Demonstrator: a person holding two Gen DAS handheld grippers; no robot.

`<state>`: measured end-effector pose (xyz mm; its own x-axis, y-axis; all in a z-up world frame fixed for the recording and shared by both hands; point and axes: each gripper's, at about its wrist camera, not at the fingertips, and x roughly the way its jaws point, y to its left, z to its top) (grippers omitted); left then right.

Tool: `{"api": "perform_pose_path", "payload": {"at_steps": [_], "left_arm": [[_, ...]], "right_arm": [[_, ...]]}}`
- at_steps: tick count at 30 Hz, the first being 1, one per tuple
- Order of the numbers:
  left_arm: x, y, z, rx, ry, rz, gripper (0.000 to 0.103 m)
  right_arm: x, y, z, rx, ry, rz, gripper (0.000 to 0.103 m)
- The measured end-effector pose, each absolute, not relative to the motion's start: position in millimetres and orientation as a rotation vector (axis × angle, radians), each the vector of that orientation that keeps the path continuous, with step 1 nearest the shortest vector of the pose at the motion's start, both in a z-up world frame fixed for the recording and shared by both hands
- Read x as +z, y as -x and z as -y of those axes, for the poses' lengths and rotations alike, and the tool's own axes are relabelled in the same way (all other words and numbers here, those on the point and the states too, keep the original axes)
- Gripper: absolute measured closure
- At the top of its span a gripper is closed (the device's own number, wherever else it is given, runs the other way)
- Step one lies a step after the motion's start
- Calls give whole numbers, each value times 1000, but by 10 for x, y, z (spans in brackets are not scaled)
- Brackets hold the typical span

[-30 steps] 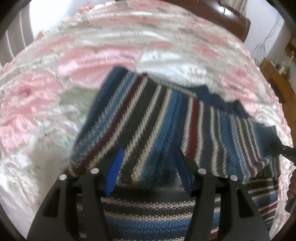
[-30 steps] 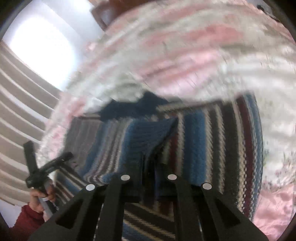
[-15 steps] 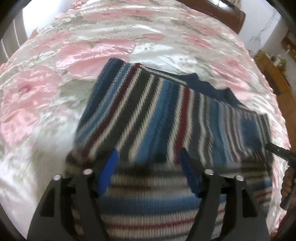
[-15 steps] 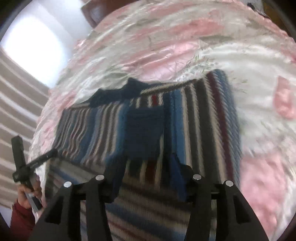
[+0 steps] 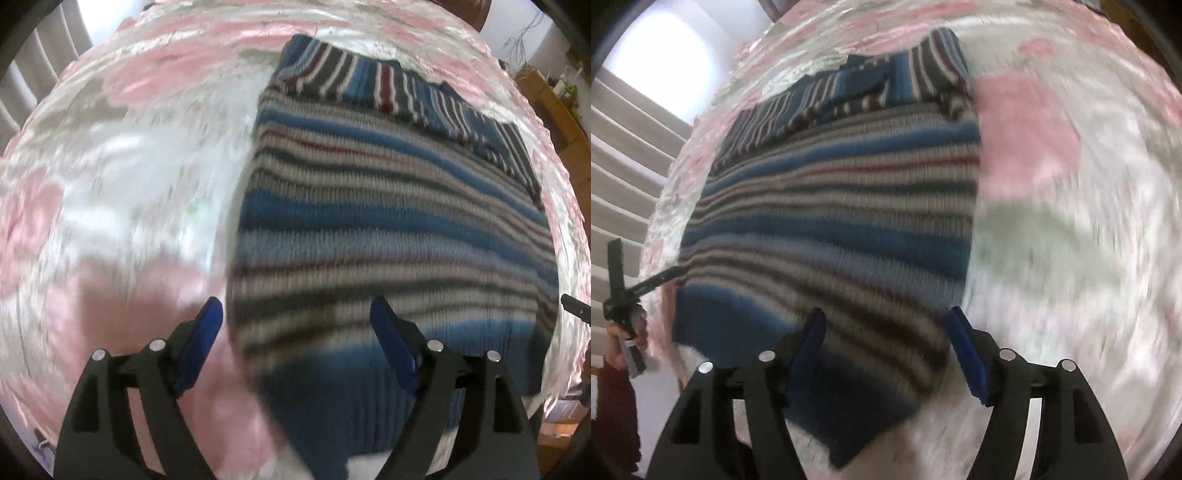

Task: Fold small clothes

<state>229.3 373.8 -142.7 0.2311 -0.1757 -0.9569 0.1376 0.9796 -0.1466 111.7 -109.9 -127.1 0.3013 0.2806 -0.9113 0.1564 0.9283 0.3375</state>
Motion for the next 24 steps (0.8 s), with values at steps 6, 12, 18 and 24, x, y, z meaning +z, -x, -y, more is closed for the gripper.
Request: {"api": "perform_pose_path", "payload": {"at_steps": [6, 12, 18, 24], "left_arm": [[-1541, -1889, -3738, -280, 108, -1375, 21], [-1721, -1745, -3695, -296, 144, -1403, 21], [-1718, -1697, -3618, -307, 148, -1397, 21], [-1713, -1663, -3552, -306, 192, -1399, 45]], "right_arm": [[-1410, -683, 965, 71, -435, -1317, 31], [-1552, -513, 840, 84, -455, -1346, 31], [-1643, -531, 743, 70, -450, -1365, 30], [-1648, -573, 556, 106, -457, -1357, 39]]}}
